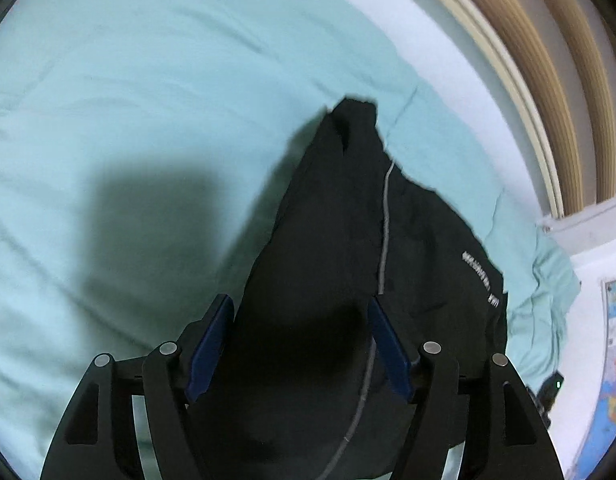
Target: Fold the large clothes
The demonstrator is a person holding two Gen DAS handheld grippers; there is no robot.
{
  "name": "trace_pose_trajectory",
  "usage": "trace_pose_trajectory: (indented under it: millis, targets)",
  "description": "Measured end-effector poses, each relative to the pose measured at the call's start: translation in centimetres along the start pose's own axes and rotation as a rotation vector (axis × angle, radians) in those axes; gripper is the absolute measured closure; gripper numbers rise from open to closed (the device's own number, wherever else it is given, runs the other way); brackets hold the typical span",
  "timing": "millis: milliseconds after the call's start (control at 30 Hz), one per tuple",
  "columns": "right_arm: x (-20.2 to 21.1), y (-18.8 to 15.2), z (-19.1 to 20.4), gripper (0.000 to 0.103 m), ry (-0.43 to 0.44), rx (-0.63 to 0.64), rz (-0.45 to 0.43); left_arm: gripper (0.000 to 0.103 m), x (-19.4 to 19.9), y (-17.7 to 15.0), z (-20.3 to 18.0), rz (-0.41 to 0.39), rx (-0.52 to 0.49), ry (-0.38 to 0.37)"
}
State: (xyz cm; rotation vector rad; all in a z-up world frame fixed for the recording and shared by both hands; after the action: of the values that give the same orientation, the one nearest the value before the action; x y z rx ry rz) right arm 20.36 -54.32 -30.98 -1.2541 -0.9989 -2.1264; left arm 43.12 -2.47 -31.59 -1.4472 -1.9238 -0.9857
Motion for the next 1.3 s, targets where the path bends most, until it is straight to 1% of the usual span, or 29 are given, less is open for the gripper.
trace_pose_trajectory:
  millis: [67,133,167,200,267,367,400,467,533,567,633,667,733,800,833,867,900,933,967,1000,1033,1067,1133,1200,1233,1267,1300]
  targets:
    - [-1.2,0.4,0.2,0.024,0.022,0.009,0.021,0.032,-1.5,0.3,0.6,0.038,-0.011,-0.009]
    - [-2.0,0.4,0.3,0.024,0.02,0.02,0.025,0.03,-2.3,0.5,1.3,0.034,-0.002,-0.027]
    - [-2.4,0.4,0.3,0.023,0.025,0.026,0.027,0.026,-2.6,0.6,1.6,0.03,0.008,-0.038]
    - [-2.9,0.4,0.3,0.021,0.032,0.029,0.035,0.025,-3.0,0.7,2.0,0.026,0.021,-0.05]
    - [-4.0,0.3,0.0,0.012,0.056,0.013,0.05,0.023,-3.6,1.0,2.6,0.034,0.046,-0.093]
    - [-5.5,0.3,-0.8,0.009,0.119,-0.039,0.082,0.023,-4.2,1.2,3.4,0.059,0.091,-0.177]
    - [-5.8,0.3,-1.0,0.009,0.144,-0.057,0.094,0.023,-4.4,1.2,3.4,0.08,0.093,-0.217]
    - [-6.3,0.4,-1.4,0.009,0.193,-0.082,0.119,0.023,-4.7,0.9,2.9,0.122,0.073,-0.265]
    - [-6.4,0.5,-1.4,0.009,0.192,-0.061,0.124,0.023,-5.0,0.5,2.3,0.15,0.034,-0.261]
    - [-6.6,0.6,-1.4,0.007,0.189,-0.049,0.126,0.023,-5.2,0.5,2.2,0.154,0.029,-0.256]
    - [-7.2,0.8,-1.4,0.002,0.195,-0.054,0.137,0.022,-5.8,0.7,2.5,0.167,0.049,-0.275]
    - [-7.8,0.9,-1.5,0.0,0.21,-0.07,0.155,0.022,-6.1,0.8,2.7,0.174,0.063,-0.283]
    - [-8.6,1.1,-1.5,0.0,0.246,-0.089,0.176,0.023,-6.5,0.9,2.7,0.174,0.078,-0.289]
    - [-8.8,1.1,-1.3,0.0,0.281,-0.097,0.188,0.023,-6.6,0.7,2.2,0.162,0.059,-0.277]
    - [-8.9,1.1,-0.9,0.005,0.289,-0.089,0.188,0.027,-6.3,0.5,1.9,0.15,0.045,-0.267]
    - [-8.9,1.0,-0.4,0.026,0.293,-0.068,0.18,0.038,-5.9,0.3,1.3,0.131,0.025,-0.254]
    - [-8.6,0.9,0.0,0.04,0.308,-0.054,0.171,0.042,-5.7,0.1,0.9,0.118,0.013,-0.241]
    - [-8.0,0.8,0.4,0.048,0.313,-0.045,0.152,0.05,-5.2,-0.1,0.3,0.099,-0.01,-0.228]
    - [-7.5,0.6,1.3,0.053,0.281,-0.014,0.127,0.055,-4.7,-0.4,-0.2,0.081,-0.033,-0.212]
    - [-6.9,0.5,1.9,0.056,0.258,0.016,0.11,0.056,-4.1,-0.7,-0.8,0.057,-0.057,-0.195]
    - [-6.4,0.3,2.5,0.06,0.244,0.034,0.096,0.059,-3.4,-1.1,-1.4,0.035,-0.07,-0.187]
    - [-5.6,0.2,2.9,0.064,0.246,0.04,0.082,0.063,-2.7,-1.4,-1.8,0.013,-0.075,-0.19]
    - [-4.1,0.2,3.7,0.067,0.27,0.045,0.06,0.067,-1.0,-2.0,-2.7,-0.025,-0.083,-0.21]
    - [-1.4,0.1,4.2,0.07,0.293,0.077,0.031,0.071,1.1,-2.8,-4.1,-0.064,-0.106,-0.237]
    - [0.0,-0.2,5.0,0.071,0.298,0.105,0.014,0.077,2.3,-3.3,-4.9,-0.081,-0.125,-0.247]
    - [1.4,-0.6,5.9,0.072,0.298,0.135,-0.002,0.091,3.7,-3.8,-5.9,-0.101,-0.148,-0.258]
    - [2.6,-1.0,6.5,0.072,0.298,0.157,-0.015,0.096,5.4,-4.4,-6.8,-0.116,-0.166,-0.316]
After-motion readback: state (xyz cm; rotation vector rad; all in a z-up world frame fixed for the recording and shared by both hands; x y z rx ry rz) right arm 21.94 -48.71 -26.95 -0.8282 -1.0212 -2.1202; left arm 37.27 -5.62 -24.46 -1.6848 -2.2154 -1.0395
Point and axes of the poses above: each gripper's, at about its wrist camera, not at the fingertips, and x roughly against the way its jaws point, z to its left, y to its top, the point moved 1 cm from there along -x, roughly the way its jaws point, and after that the axes turned 4 degrees about -y, right-handed, at the moved point
